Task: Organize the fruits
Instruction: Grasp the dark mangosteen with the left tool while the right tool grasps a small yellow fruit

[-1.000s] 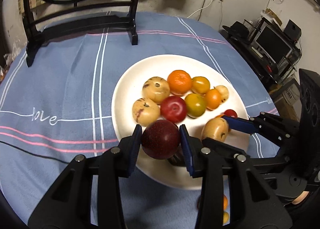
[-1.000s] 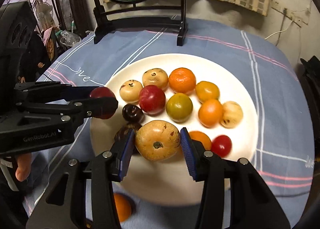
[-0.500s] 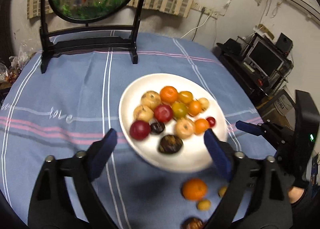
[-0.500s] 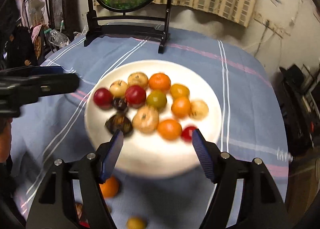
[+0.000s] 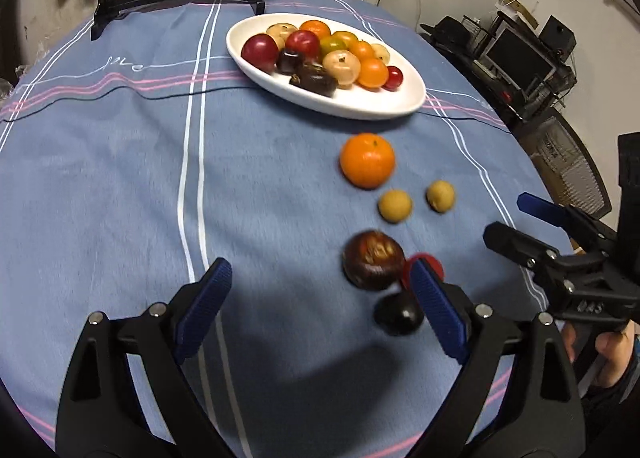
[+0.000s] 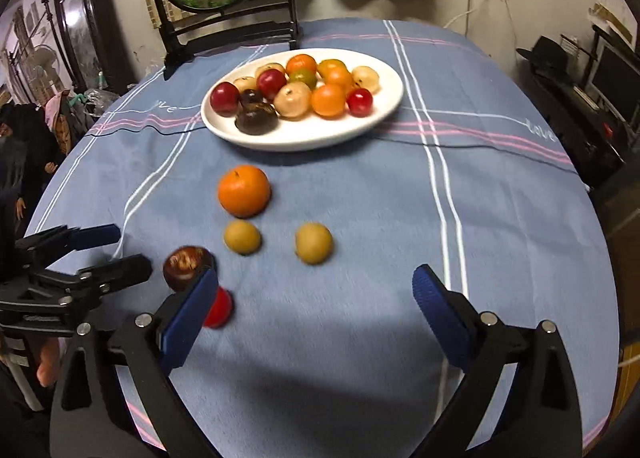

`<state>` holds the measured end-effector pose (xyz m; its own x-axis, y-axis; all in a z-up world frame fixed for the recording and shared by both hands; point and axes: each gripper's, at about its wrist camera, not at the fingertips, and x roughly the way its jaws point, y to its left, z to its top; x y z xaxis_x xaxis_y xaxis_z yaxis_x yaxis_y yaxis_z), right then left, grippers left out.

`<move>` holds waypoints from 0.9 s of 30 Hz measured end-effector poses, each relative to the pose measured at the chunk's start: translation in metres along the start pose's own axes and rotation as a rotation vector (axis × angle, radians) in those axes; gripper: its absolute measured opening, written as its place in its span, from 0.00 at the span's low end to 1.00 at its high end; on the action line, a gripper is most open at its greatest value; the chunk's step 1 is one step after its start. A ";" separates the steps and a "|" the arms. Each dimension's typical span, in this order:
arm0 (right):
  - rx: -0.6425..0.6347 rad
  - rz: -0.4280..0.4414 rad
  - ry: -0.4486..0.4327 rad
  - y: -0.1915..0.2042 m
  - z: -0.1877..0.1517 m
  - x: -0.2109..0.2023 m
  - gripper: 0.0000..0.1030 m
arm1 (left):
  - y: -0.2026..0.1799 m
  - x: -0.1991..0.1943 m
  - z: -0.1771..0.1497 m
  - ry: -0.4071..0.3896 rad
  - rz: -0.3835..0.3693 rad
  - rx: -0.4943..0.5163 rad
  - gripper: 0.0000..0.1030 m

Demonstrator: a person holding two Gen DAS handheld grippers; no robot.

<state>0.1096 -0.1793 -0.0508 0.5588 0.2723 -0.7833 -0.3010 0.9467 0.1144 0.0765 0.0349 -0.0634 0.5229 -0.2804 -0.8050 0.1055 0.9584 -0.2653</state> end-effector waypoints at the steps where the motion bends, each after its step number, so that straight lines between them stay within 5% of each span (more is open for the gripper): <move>1: 0.007 0.003 -0.002 0.000 -0.002 -0.001 0.95 | -0.001 -0.002 -0.002 -0.004 0.003 0.002 0.90; 12: 0.010 -0.033 -0.023 -0.005 0.004 0.020 0.93 | -0.002 -0.008 -0.010 -0.007 -0.003 0.001 0.90; 13: 0.021 -0.010 -0.022 -0.007 0.005 0.023 0.88 | -0.002 -0.008 -0.010 -0.004 -0.002 0.002 0.90; 15: 0.035 0.028 -0.012 -0.010 0.007 0.031 0.63 | -0.002 -0.008 -0.011 -0.003 -0.007 0.005 0.90; 19: 0.053 0.069 0.038 -0.012 0.011 0.050 0.54 | -0.003 -0.005 -0.011 0.003 -0.014 0.020 0.90; 23: 0.024 0.067 0.049 -0.009 0.014 0.059 0.28 | -0.004 0.002 -0.010 0.022 -0.005 0.036 0.90; 27: 0.021 0.089 0.039 -0.010 0.012 0.047 0.27 | -0.006 0.009 -0.006 0.035 0.038 0.070 0.90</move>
<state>0.1478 -0.1737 -0.0816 0.4998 0.3487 -0.7928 -0.3311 0.9228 0.1971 0.0751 0.0263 -0.0720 0.4980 -0.2440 -0.8322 0.1453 0.9695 -0.1973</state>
